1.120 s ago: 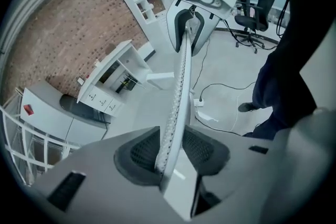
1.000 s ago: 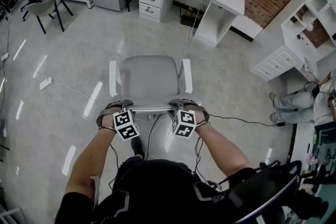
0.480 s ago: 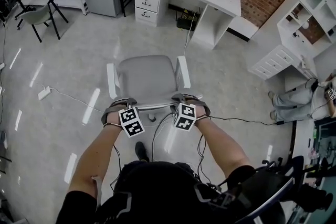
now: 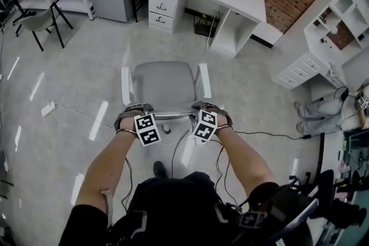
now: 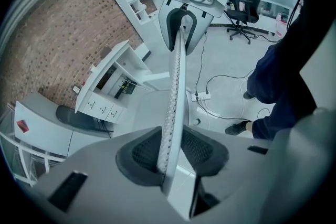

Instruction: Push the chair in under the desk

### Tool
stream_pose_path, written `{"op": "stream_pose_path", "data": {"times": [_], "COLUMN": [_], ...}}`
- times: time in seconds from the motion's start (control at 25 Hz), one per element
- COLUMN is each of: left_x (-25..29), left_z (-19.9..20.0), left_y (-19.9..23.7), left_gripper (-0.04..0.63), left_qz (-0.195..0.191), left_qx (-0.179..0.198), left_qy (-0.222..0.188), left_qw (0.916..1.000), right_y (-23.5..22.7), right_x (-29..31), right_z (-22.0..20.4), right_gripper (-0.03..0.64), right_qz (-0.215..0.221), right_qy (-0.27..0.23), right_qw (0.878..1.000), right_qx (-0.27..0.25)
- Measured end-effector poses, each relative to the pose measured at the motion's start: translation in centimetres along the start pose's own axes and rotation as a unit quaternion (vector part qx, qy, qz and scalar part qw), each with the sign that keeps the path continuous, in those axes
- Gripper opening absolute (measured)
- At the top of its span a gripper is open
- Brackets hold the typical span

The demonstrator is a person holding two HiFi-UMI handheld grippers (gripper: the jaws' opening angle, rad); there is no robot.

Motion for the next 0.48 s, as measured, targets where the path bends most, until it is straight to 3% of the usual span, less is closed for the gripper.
{"op": "stream_pose_path", "data": {"times": [0.48], "left_x": [2.5], "left_z": [-1.5], "left_y": [5.7], "left_gripper": [0.121], "left_qz": [0.004], "left_qx": [0.020], "left_qy": [0.019], "left_qw": [0.9996], "right_y": [-4.0], "right_x": [2.8], "right_z": [2.2], "right_gripper": [0.141], "right_qz": [-0.002], "right_qy": [0.009], "right_qw": [1.000], "right_qx": [0.023]}}
Point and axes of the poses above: the fingertips, and each gripper's own axes: x forward along the fingers, y to its left, z out of its top, the point moved 3 cm from there along -x, backward along the fingers, and after that the axes turned 4 degrees about -x, right-handed, at the moved point
